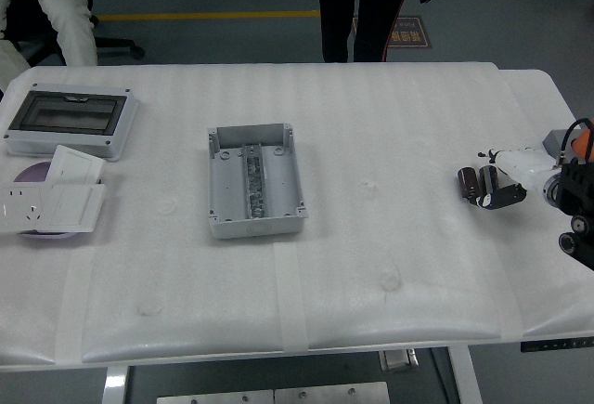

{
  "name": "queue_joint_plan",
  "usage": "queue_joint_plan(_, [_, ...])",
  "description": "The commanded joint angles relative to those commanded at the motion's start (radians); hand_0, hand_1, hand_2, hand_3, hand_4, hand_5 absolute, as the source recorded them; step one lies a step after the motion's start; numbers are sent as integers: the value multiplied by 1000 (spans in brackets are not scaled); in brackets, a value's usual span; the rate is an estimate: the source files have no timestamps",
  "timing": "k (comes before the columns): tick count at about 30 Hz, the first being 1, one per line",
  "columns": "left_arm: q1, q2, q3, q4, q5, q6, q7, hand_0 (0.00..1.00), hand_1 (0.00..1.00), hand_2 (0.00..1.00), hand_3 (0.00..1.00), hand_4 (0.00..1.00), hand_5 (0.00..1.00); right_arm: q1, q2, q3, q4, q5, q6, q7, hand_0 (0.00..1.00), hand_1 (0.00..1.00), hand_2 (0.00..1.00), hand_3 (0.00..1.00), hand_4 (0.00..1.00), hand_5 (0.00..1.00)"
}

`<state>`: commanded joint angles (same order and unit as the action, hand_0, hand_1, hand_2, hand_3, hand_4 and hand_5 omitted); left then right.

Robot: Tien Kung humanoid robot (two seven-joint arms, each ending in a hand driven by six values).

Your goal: Pick up the battery,place it into the box

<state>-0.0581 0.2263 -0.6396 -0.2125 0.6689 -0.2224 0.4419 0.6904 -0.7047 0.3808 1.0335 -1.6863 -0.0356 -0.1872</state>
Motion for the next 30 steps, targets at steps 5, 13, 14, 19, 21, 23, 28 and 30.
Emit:
queue_joint_plan(5, [0, -1, 1, 0, -1, -1, 0, 602, 641, 549, 570, 751, 248, 3, 7, -10, -4, 3, 0, 1, 998, 814, 864, 957, 718, 490])
queue_joint_plan(13, [0, 0, -2, 0, 0, -11, 4, 602, 641, 551, 571, 748, 241, 7, 14, -32, -8, 2, 4, 1, 998, 780, 846, 955, 717, 493])
queue_joint_plan(14, [0, 0, -2, 0, 0, -11, 4, 602, 641, 551, 571, 748, 241, 7, 14, -32, -8, 1, 4, 0, 998, 780, 846, 955, 717, 493])
queue_joint_plan(19, [-1, 1, -2, 1, 0, -14, 1, 595, 642, 552, 571, 748, 236, 7, 12, -35, -4, -4, 3, -3, 998, 779, 842, 953, 717, 495])
queue_joint_plan(21, [-1, 2, -3, 1, 1, -14, 0, 595, 642, 552, 571, 748, 236, 7, 11, -36, 2, -8, 1, -4, 998, 779, 842, 953, 717, 495])
queue_joint_plan(23, [-1, 2, -3, 1, 1, -13, -1, 595, 642, 552, 571, 748, 236, 9, 10, -39, 7, -11, 1, -5, 998, 779, 842, 953, 717, 495])
queue_joint_plan(28, [-2, 4, -4, 2, 2, -14, -2, 591, 640, 552, 572, 748, 233, 12, 12, -48, 6, -14, 1, -4, 998, 775, 841, 948, 723, 506])
queue_joint_plan(30, [-3, 4, -3, 2, 2, -15, -3, 590, 640, 553, 573, 749, 232, 13, 12, -50, 6, -15, 0, -4, 998, 773, 838, 945, 723, 512])
